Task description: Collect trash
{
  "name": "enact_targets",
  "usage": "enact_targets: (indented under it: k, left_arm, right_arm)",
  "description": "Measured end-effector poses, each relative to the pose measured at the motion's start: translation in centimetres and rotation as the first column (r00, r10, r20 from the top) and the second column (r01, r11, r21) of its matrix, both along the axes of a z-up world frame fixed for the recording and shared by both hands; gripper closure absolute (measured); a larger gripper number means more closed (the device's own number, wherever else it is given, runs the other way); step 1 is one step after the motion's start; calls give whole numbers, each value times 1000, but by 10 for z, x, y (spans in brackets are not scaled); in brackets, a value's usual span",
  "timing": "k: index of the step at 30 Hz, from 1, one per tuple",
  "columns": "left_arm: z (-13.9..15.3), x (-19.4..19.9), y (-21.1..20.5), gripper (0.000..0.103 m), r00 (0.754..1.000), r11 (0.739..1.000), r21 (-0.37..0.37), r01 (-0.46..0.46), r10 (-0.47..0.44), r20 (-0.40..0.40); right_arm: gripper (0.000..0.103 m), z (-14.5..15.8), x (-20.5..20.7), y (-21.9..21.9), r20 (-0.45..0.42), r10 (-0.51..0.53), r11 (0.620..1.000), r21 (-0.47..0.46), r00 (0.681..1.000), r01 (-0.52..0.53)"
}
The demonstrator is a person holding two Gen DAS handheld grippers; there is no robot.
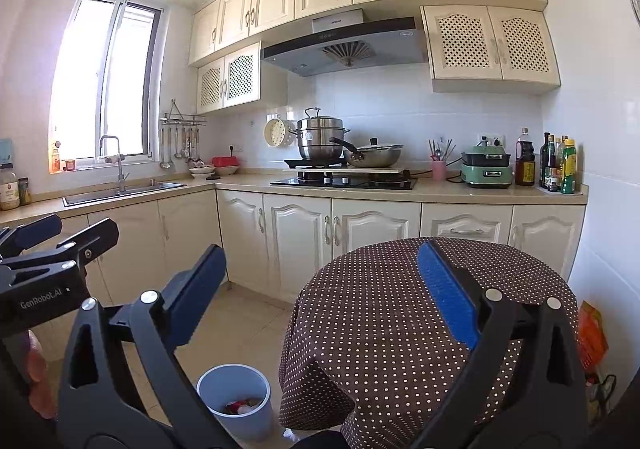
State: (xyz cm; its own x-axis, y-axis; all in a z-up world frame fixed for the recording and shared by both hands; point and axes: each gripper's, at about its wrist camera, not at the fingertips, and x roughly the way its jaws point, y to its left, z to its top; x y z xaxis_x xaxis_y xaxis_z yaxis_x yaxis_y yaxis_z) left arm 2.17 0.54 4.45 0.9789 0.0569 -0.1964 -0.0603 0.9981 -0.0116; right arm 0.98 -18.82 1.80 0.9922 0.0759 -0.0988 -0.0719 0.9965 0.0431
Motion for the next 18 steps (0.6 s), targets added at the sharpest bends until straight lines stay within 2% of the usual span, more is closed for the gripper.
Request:
enact_targets:
  k: [18]
  left_arm:
    - [-2, 0, -1, 8, 1000, 1000, 6, 2, -1, -4]
  right_arm:
    - [8, -1, 2, 3, -6, 2, 1000, 0, 1000, -2]
